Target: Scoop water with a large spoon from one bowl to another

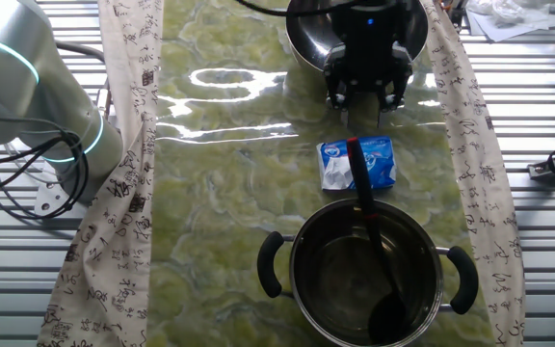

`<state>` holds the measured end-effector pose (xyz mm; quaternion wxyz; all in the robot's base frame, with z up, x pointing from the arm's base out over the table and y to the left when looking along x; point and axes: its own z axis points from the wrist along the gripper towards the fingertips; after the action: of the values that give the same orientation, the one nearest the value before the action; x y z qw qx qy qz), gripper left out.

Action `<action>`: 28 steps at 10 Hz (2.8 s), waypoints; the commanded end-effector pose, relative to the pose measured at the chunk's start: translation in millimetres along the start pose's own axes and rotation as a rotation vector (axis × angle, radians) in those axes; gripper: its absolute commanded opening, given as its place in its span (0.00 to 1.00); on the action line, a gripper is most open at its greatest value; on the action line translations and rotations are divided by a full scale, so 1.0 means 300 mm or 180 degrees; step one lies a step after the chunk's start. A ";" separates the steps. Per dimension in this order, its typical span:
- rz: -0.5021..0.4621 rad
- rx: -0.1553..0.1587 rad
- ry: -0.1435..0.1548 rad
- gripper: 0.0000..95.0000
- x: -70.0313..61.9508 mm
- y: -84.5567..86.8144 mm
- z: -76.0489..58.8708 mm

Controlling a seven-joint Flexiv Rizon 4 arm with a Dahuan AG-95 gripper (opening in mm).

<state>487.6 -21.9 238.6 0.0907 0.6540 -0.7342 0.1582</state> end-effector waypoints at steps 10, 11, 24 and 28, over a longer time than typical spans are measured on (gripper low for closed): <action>0.0190 0.0186 -0.0189 0.60 -0.015 0.043 -0.069; 0.0135 0.0214 -0.0225 0.60 -0.012 0.044 -0.071; 0.1144 0.0518 -0.0323 0.40 0.004 0.011 -0.069; 0.1588 0.0519 -0.0231 0.20 0.011 0.003 -0.044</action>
<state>485.6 -19.0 252.0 -0.0253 0.4797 -0.8509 0.2127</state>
